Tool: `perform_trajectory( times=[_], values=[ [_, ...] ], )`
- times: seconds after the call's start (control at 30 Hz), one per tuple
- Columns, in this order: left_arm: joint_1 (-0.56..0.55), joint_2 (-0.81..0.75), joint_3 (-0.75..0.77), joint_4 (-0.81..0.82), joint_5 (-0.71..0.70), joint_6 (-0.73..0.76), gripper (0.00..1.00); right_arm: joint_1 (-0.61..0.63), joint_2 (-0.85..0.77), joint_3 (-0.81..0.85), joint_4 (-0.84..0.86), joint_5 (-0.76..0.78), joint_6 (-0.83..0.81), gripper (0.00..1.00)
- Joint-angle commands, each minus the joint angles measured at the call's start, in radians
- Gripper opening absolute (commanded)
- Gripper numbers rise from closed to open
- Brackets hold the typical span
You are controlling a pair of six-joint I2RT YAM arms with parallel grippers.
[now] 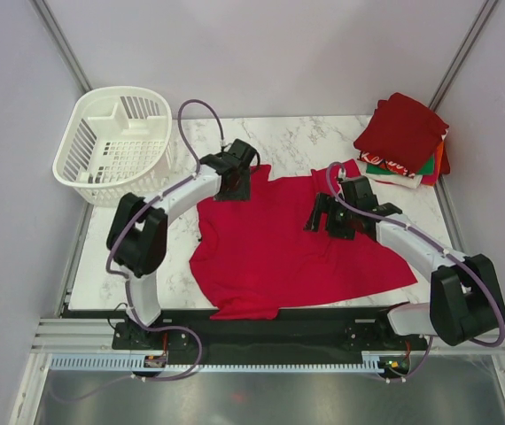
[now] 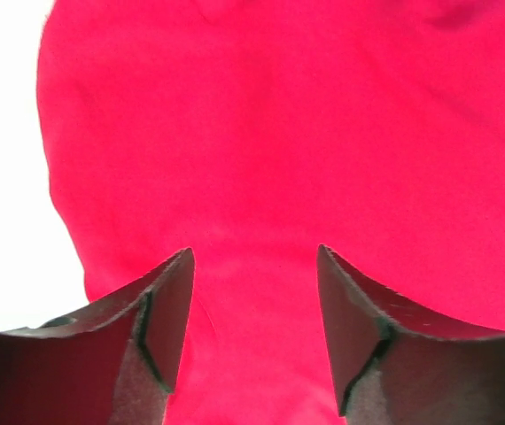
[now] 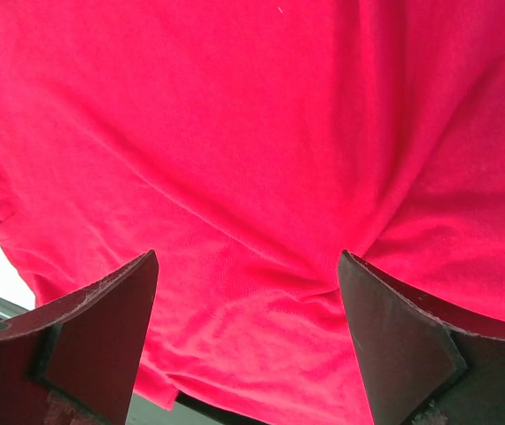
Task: Fold and stack the t-shirts
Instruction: Flatten the tshirt out
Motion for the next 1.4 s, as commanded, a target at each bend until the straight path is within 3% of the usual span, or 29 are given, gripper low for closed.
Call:
perform_trajectory(
  times=[0.0, 0.1, 0.4, 0.63, 1.37],
  values=[
    [0.072, 0.066, 0.110, 0.033, 0.017, 0.082, 0.61, 0.002, 0.014, -0.029, 0.023, -0.003, -0.020, 0.91],
    [0.129, 0.132, 0.175, 0.071, 0.060, 0.104, 0.57, 0.000, 0.026, -0.078, 0.101, -0.033, -0.020, 0.90],
    [0.232, 0.311, 0.379, 0.127, 0.155, 0.129, 0.53, 0.021, 0.078, -0.334, 0.592, -0.112, 0.108, 0.88],
    [0.247, 0.395, 0.428, 0.145, 0.215, 0.116, 0.47, 0.026, 0.092, -0.340, 0.634, -0.098, 0.096, 0.89],
    [0.247, 0.446, 0.416, 0.159, 0.146, 0.093, 0.46, 0.025, 0.084, -0.362, 0.666, -0.113, 0.095, 0.90]
  ],
)
